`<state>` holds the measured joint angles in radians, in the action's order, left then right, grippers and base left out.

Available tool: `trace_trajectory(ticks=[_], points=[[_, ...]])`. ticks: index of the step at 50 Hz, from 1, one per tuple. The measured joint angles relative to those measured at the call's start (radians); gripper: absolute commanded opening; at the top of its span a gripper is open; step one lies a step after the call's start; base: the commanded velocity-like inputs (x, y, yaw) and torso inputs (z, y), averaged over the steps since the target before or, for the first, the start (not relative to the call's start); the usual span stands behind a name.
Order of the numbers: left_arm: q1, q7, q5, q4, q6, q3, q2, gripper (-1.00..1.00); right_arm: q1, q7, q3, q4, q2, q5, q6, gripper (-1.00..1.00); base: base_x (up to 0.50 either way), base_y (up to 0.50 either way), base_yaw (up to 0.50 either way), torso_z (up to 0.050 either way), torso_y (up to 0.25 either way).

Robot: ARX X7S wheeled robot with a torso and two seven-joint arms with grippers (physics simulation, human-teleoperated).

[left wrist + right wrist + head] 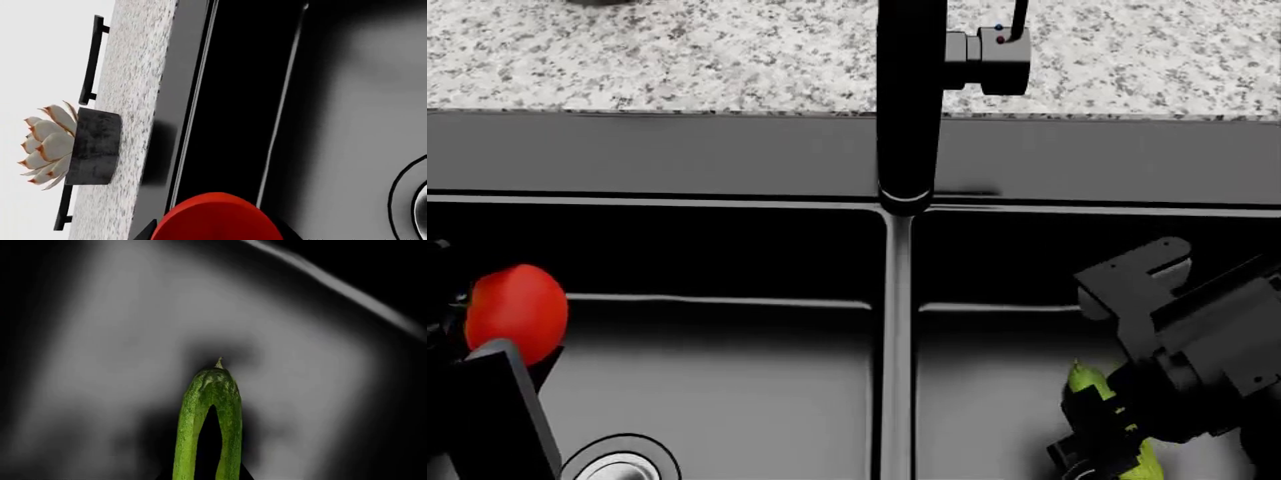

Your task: Pick the vegetables from the sink and place them on the cutting board.

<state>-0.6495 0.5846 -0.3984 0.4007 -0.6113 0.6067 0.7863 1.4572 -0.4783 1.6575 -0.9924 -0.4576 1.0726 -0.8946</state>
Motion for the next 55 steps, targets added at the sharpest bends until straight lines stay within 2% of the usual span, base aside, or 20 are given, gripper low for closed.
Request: trace_trajectory(ticks=[9, 16, 22, 26, 41, 48, 55], points=[[-0.002, -0.007, 0.017, -0.008, -0.003, -0.014, -0.018, -1.0, -0.006, 0.005, -0.037, 0.076, -0.026, -0.055, -0.019, -1.0, 0.02, 0.0, 0.0, -0.004, -0.007], [-0.004, -0.024, 0.095, -0.015, -0.019, -0.088, -0.075, -1.0, 0.017, 0.064, -0.02, 0.315, -0.125, -0.037, -0.109, -1.0, 0.02, 0.0, 0.0, 0.0, -0.001], [0.011, -0.05, 0.151, -0.046, 0.024, -0.137, -0.11, -1.0, 0.094, 0.13, -0.02, 0.552, -0.219, 0.013, -0.23, -1.0, 0.02, 0.0, 0.0, 0.0, 0.0], [0.024, -0.06, 0.18, -0.05, 0.047, -0.16, -0.125, -1.0, 0.158, 0.18, -0.036, 0.687, -0.269, 0.042, -0.298, -1.0, 0.02, 0.0, 0.0, 0.0, 0.25], [0.054, -0.075, 0.224, 0.029, -0.006, -0.205, -0.156, -1.0, 0.322, 0.433, -0.162, 1.015, -0.429, 0.15, -0.428, -1.0, 0.03, 0.0, 0.0, 0.0, 0.25], [0.067, -0.114, 0.226, 0.033, -0.037, -0.226, -0.19, -1.0, 0.318, 0.615, -0.239, 1.123, -0.493, 0.218, -0.409, -1.0, 0.03, 0.0, 0.0, 0.0, 0.25], [0.087, -0.145, 0.223, 0.061, -0.071, -0.244, -0.217, -1.0, 0.275, 0.782, -0.299, 1.197, -0.547, 0.287, -0.357, -1.0, -0.44, 0.0, 0.0, 0.0, 0.25]])
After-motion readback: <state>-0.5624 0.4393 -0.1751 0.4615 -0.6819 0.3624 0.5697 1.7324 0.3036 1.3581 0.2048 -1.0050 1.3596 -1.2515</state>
